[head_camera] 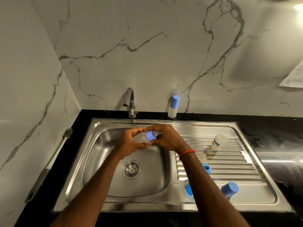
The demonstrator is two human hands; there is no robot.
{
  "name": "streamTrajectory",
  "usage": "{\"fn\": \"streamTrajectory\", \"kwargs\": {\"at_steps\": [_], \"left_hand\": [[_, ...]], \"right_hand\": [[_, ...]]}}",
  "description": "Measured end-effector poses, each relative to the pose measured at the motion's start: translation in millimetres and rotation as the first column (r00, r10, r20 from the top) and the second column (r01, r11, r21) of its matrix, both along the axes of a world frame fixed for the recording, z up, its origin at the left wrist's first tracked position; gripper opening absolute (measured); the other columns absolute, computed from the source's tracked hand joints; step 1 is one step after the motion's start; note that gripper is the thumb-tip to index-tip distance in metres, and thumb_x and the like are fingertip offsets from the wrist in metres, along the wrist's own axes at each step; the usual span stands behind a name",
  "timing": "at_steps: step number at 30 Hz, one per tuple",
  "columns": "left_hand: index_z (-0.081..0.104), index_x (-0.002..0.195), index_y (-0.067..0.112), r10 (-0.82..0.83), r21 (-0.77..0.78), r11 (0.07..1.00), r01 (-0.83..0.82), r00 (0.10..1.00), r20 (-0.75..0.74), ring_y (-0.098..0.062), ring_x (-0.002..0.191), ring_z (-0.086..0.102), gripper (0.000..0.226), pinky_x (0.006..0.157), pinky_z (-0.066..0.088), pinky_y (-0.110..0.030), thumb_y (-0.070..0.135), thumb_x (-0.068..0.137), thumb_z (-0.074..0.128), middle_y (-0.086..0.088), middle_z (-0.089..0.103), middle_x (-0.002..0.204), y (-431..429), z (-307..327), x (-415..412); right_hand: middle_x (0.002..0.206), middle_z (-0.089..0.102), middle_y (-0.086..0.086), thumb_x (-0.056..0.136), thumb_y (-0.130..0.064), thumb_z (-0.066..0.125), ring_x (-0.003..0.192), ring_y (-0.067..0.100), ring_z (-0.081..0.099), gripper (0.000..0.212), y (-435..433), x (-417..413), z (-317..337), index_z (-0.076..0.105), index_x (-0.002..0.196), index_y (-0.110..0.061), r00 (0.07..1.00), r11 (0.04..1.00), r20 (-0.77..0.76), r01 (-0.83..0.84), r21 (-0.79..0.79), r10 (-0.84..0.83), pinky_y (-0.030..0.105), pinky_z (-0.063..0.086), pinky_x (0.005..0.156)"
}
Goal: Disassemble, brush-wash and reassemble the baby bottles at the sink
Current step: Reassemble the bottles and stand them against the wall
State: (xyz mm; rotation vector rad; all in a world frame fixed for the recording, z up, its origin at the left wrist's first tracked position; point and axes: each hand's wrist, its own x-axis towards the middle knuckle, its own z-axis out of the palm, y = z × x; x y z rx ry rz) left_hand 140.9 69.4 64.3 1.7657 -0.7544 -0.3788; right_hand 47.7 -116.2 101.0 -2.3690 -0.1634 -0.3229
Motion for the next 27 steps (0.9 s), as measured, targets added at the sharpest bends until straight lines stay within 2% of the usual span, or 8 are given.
{"fn": "streamTrajectory", "kwargs": {"at_steps": [2,7,9,12,15,18,22,27], "left_hand": [[0.072,0.115,0.023,0.011,0.018,1.0,-0.012,0.999,0.041,-0.011,0.098,0.07,0.066,0.081,0.058,-0.024,0.038,0.055,0.094,0.007,0.075,0.106,-0.5,-2.1,0.1],[0.069,0.12,0.022,0.008,0.039,0.999,-0.012,0.994,0.107,-0.001,0.105,0.064,0.064,0.087,0.051,-0.014,0.02,0.062,0.095,0.008,0.068,0.116,-1.1,-3.8,-3.2],[0.069,0.121,0.022,0.006,0.044,0.999,-0.012,0.991,0.131,-0.002,0.107,0.063,0.062,0.088,0.048,-0.011,0.018,0.065,0.094,0.006,0.067,0.117,-0.9,-5.9,-4.5],[0.068,0.119,0.021,0.003,0.057,0.998,-0.011,0.99,0.14,-0.004,0.106,0.062,0.059,0.088,0.047,-0.009,0.016,0.066,0.093,0.002,0.066,0.116,-1.1,-7.7,-6.2],[0.069,0.119,0.019,0.005,0.043,0.999,-0.012,0.989,0.149,0.001,0.104,0.063,0.063,0.087,0.046,-0.008,0.021,0.062,0.095,0.002,0.068,0.116,-1.3,-4.3,-5.8],[0.069,0.114,0.026,0.053,-0.01,0.999,-0.052,0.991,0.124,0.003,0.102,0.064,0.065,0.087,0.048,-0.011,0.04,0.054,0.09,0.007,0.069,0.113,-0.8,-1.2,-2.6],[0.068,0.119,0.023,0.039,0.015,0.999,-0.042,0.986,0.16,-0.001,0.104,0.064,0.074,0.088,0.052,-0.016,0.048,0.053,0.088,0.005,0.068,0.115,-0.4,-1.5,-0.2],[0.069,0.118,0.025,0.041,0.03,0.998,-0.048,0.975,0.22,-0.004,0.103,0.063,0.064,0.086,0.049,-0.014,0.034,0.059,0.093,0.004,0.066,0.115,-3.8,-5.0,-3.2]], "right_hand": [[0.103,0.074,0.003,0.074,-0.02,0.088,0.091,0.008,0.068,0.045,0.0,1.8,-2.2,0.071,0.116,-0.013,1.0,1.0,0.007,0.002,0.018,-0.003,0.011,0.052,0.084],[0.078,0.075,0.004,0.087,-0.035,0.075,0.065,0.012,0.071,0.032,8.8,-2.4,-3.4,0.073,0.105,-0.009,0.971,0.976,-0.157,0.195,0.094,-0.179,0.026,0.06,0.07],[0.065,0.072,0.006,0.09,-0.045,0.067,0.053,0.014,0.069,0.042,15.6,-2.8,-2.9,0.072,0.092,-0.004,0.947,0.955,-0.215,0.268,0.125,-0.237,0.031,0.061,0.063],[0.06,0.07,0.009,0.087,-0.055,0.062,0.05,0.019,0.068,0.056,17.7,-2.1,-2.4,0.07,0.079,-0.001,0.911,0.934,-0.277,0.344,0.101,-0.306,0.034,0.062,0.062],[0.087,0.075,0.007,0.083,-0.048,0.074,0.072,0.014,0.069,0.043,7.9,-3.3,-0.4,0.072,0.102,-0.009,0.945,0.966,-0.219,0.256,0.038,-0.242,0.024,0.059,0.075],[0.111,0.071,0.006,0.075,-0.025,0.087,0.094,0.008,0.064,0.057,0.5,-6.2,2.7,0.065,0.125,-0.01,0.997,0.997,-0.051,0.057,0.059,-0.054,0.009,0.05,0.083],[0.105,0.074,0.003,0.078,-0.019,0.085,0.095,0.007,0.067,0.042,2.8,-3.5,0.7,0.071,0.118,-0.013,0.999,0.997,0.05,0.01,0.073,-0.014,0.011,0.051,0.084],[0.09,0.074,0.003,0.081,-0.026,0.083,0.073,0.014,0.07,0.038,1.8,-4.4,-5.3,0.071,0.116,-0.014,0.989,0.985,-0.053,0.143,0.095,-0.139,0.016,0.056,0.07]]}}
